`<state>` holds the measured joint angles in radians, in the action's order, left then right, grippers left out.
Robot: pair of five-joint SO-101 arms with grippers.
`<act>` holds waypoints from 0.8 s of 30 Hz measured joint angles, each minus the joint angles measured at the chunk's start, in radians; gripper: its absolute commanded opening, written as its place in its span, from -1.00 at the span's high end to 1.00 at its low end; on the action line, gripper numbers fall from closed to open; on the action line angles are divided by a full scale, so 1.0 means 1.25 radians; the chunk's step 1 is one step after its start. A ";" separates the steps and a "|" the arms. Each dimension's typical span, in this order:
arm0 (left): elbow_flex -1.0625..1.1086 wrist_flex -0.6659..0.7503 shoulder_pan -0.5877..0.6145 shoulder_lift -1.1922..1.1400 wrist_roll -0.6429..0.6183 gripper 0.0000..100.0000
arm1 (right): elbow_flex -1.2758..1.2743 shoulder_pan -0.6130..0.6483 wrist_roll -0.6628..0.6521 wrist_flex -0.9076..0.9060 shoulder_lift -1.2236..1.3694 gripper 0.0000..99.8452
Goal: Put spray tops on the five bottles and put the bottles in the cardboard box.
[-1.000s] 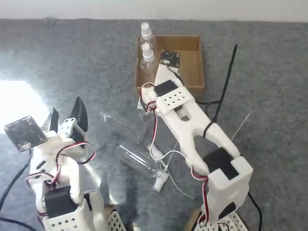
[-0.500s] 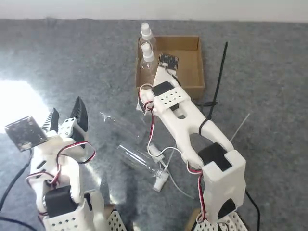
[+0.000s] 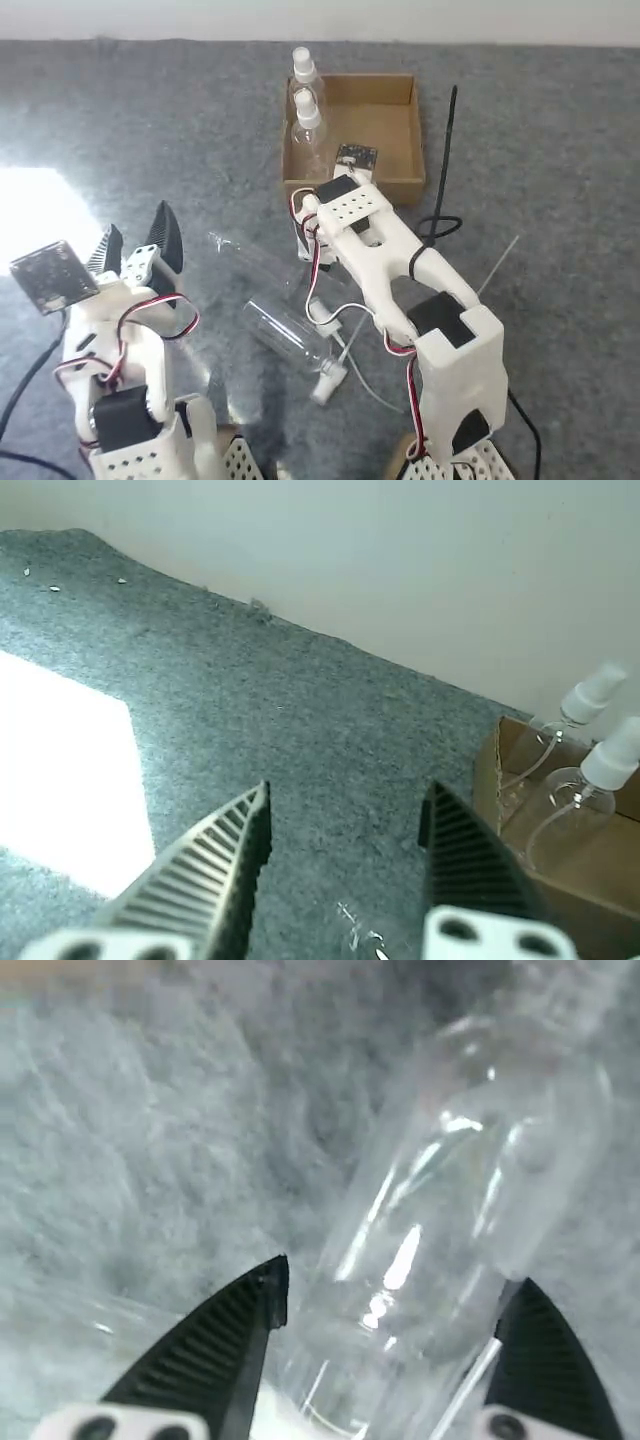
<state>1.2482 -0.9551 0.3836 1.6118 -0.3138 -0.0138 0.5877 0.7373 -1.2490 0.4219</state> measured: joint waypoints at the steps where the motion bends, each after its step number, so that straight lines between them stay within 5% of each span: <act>1: 0.000 0.000 0.000 0.000 0.000 0.55 | 0.000 0.000 0.000 -0.009 0.000 0.40; 9: 0.000 0.000 0.000 0.000 0.000 0.55 | 0.000 0.000 -0.014 -0.069 0.000 0.77; 24: 0.000 0.000 0.000 0.000 0.000 0.55 | 0.000 0.000 -0.245 -0.330 -0.072 0.80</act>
<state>1.2482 -0.9551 0.3836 1.6118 -0.3138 -0.0138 0.5877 0.4304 -1.6617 0.3314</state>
